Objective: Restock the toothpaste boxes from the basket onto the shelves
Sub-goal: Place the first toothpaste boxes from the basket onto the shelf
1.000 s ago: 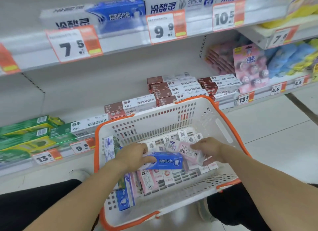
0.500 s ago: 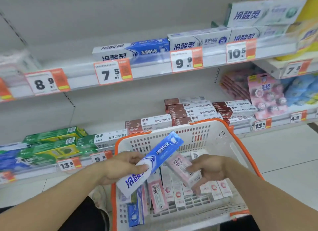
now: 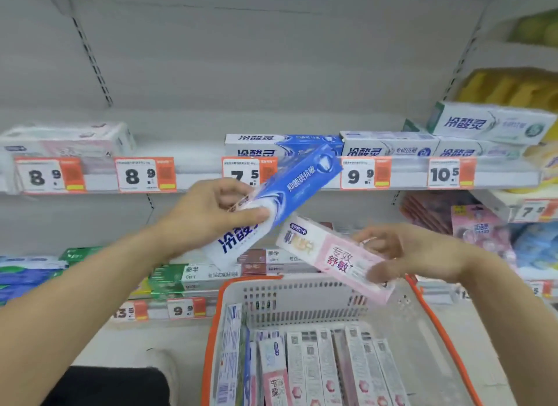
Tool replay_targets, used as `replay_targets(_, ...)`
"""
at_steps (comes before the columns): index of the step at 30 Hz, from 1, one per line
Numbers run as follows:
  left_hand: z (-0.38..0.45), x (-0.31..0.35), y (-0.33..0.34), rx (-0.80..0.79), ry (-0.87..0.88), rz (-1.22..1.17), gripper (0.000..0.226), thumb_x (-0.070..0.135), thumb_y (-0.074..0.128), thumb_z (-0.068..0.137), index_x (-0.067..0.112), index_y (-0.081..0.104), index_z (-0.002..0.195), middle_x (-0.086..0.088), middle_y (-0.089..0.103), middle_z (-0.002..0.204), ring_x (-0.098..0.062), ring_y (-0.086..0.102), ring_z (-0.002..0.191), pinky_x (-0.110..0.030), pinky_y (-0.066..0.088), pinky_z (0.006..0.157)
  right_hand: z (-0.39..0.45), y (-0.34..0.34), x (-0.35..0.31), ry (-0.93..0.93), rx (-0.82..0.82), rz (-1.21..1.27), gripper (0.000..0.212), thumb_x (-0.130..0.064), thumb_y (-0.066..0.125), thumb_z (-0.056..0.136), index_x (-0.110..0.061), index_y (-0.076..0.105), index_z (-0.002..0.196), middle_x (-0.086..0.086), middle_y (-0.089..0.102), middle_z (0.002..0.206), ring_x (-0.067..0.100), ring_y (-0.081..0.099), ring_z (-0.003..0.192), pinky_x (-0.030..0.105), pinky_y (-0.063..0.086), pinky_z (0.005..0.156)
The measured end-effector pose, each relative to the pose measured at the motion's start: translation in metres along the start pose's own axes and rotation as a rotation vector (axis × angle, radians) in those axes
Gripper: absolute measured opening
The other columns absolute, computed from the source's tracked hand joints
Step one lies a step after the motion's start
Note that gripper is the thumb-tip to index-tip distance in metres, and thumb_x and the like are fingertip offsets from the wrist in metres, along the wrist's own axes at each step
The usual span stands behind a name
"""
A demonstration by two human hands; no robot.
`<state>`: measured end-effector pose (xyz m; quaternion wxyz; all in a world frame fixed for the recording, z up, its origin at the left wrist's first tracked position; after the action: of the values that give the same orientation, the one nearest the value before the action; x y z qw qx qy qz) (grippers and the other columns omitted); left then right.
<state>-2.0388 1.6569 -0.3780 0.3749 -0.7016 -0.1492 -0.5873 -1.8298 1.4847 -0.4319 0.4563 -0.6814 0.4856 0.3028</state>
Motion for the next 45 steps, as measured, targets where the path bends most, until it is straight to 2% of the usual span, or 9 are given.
replay_targets(6, 0.032, 0.087, -0.033, 0.190, 0.357, 0.298, 0.040, 0.050, 0.083, 0.074, 0.027, 0.070, 0.103, 0.011, 0.075, 0.093, -0.015, 0.071, 0.085, -0.034, 0.057, 0.072, -0.051, -0.095, -0.096, -0.152, 0.338, -0.502, 0.061, -0.004, 0.083, 0.077, -0.032, 0.061, 0.127, -0.013, 0.074, 0.114, 0.011, 0.070, 0.105, 0.033, 0.054, 0.094)
replay_targets(9, 0.065, 0.113, -0.038, 0.243, 0.463, 0.498, 0.047, 0.060, 0.073, 0.074, 0.028, 0.068, 0.108, 0.007, 0.073, 0.095, -0.020, 0.067, 0.086, -0.037, 0.053, 0.073, -0.066, -0.131, -0.114, -0.248, 0.543, -0.439, 0.058, 0.001, 0.079, 0.079, -0.038, 0.064, 0.119, -0.015, 0.076, 0.104, 0.013, 0.072, 0.099, 0.034, 0.060, 0.083)
replay_targets(12, 0.109, 0.123, -0.039, 0.249, 0.426, 0.723, 0.046, 0.052, 0.076, 0.079, 0.027, 0.065, 0.116, 0.005, 0.072, 0.100, -0.022, 0.065, 0.089, -0.031, 0.043, 0.074, -0.067, -0.154, -0.120, -0.332, 0.739, -0.458, 0.057, -0.002, 0.078, 0.081, -0.046, 0.064, 0.115, -0.021, 0.074, 0.101, 0.001, 0.071, 0.090, 0.034, 0.058, 0.078)
replay_targets(16, 0.159, 0.119, -0.039, 0.185, 0.317, 0.727, 0.048, 0.051, 0.073, 0.081, 0.030, 0.060, 0.122, 0.003, 0.069, 0.107, -0.023, 0.065, 0.094, -0.040, 0.053, 0.089, -0.051, -0.165, -0.125, -0.382, 0.880, -0.486, 0.049, -0.010, 0.075, 0.083, -0.049, 0.066, 0.113, -0.021, 0.073, 0.095, -0.012, 0.062, 0.073, 0.019, 0.045, 0.061)
replay_targets(22, 0.194, 0.097, -0.021, 0.105, 0.220, 0.851, 0.043, 0.047, 0.070, 0.088, 0.025, 0.062, 0.124, 0.003, 0.068, 0.119, -0.024, 0.062, 0.106, -0.044, 0.048, 0.099, -0.036, -0.181, -0.117, -0.257, 0.881, -0.569, 0.036, -0.016, 0.077, 0.083, -0.034, 0.070, 0.114, -0.011, 0.070, 0.086, 0.006, 0.065, 0.061, 0.020, 0.049, 0.051)
replay_targets(27, 0.199, 0.097, -0.024, 0.100, 0.203, 0.881, 0.047, 0.042, 0.071, 0.087, 0.026, 0.061, 0.130, 0.004, 0.066, 0.128, -0.024, 0.059, 0.118, -0.047, 0.043, 0.107, -0.064, -0.199, -0.119, -0.241, 0.950, -0.614, 0.037, -0.012, 0.077, 0.083, -0.026, 0.071, 0.116, -0.006, 0.069, 0.090, 0.029, 0.069, 0.084, 0.032, 0.052, 0.064)
replay_targets(32, 0.198, 0.082, -0.029, 0.028, 0.106, 0.876, 0.047, 0.038, 0.071, 0.090, 0.020, 0.061, 0.131, 0.000, 0.068, 0.123, -0.021, 0.064, 0.104, -0.032, 0.049, 0.090, -0.074, -0.211, -0.108, -0.227, 1.002, -0.608, 0.044, -0.015, 0.078, 0.083, -0.018, 0.068, 0.126, 0.006, 0.071, 0.113, 0.026, 0.066, 0.097, 0.034, 0.050, 0.079)
replay_targets(40, 0.184, 0.056, -0.021, -0.062, -0.059, 0.733, 0.036, 0.030, 0.061, 0.097, 0.018, 0.060, 0.132, 0.003, 0.072, 0.111, -0.014, 0.069, 0.093, -0.028, 0.053, 0.079, -0.065, -0.210, -0.097, -0.182, 0.959, -0.561, 0.044, -0.014, 0.076, 0.085, -0.020, 0.066, 0.128, 0.002, 0.065, 0.100, 0.028, 0.070, 0.082, 0.012, 0.046, 0.051)
replay_targets(45, 0.179, 0.056, 0.002, -0.080, -0.008, 0.834, 0.061, 0.052, 0.051, 0.097, 0.024, 0.038, 0.150, -0.001, 0.050, 0.146, -0.021, 0.053, 0.127, -0.036, 0.042, 0.108, -0.064, -0.204, -0.099, -0.190, 0.967, -0.546, 0.040, -0.012, 0.075, 0.086, -0.021, 0.068, 0.124, 0.003, 0.067, 0.096, 0.028, 0.069, 0.076, 0.013, 0.045, 0.045)
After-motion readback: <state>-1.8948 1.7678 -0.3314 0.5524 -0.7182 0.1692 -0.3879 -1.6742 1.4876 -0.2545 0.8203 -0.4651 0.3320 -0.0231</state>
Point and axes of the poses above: each hand's wrist, its own z-axis towards the middle knuckle, its own y-axis out of the palm, x = y × z, the point moved 10 cm from there along z, towards the middle knuckle
